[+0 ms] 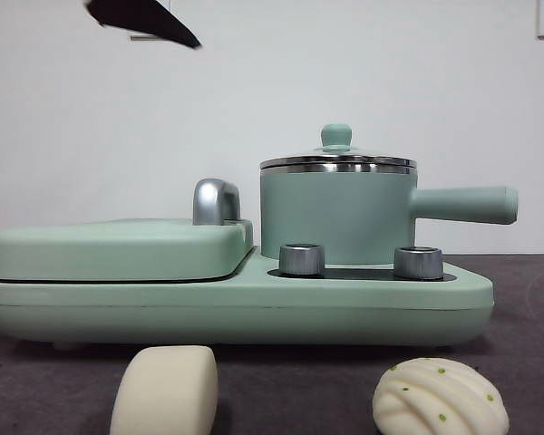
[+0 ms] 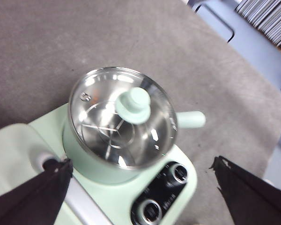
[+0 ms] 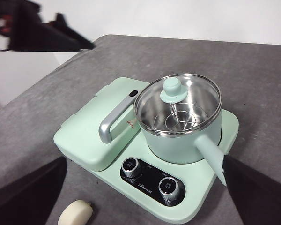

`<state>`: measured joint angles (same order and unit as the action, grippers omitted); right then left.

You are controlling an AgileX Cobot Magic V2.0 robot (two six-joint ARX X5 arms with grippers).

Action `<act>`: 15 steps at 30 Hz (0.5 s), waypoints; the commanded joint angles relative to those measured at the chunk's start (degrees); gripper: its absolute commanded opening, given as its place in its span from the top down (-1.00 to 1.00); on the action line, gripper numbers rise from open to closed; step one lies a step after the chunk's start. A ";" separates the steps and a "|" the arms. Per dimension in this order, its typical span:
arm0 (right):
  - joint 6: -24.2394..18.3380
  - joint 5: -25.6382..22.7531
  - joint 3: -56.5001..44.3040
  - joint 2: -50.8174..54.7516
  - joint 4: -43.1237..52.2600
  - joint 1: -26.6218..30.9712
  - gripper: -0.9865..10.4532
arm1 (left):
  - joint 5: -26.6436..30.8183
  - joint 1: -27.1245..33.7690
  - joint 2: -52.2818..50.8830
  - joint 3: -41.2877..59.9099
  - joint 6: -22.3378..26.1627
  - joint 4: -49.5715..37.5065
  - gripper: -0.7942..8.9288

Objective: Put the buns in a small steamer

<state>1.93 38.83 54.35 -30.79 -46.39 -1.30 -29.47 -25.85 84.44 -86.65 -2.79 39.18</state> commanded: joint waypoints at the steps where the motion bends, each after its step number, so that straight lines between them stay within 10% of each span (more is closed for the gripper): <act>1: 0.52 0.13 0.87 -0.20 0.57 -0.09 -0.14 | 1.44 -1.27 5.95 -5.64 2.51 1.11 -0.18; 15: 0.15 0.11 0.87 -0.22 0.63 -0.09 -0.14 | 11.15 -8.52 23.37 -22.45 5.60 3.34 -0.18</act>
<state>1.91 38.85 54.35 -30.79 -46.39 -1.30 -18.46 -34.00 106.43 -107.22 2.04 42.74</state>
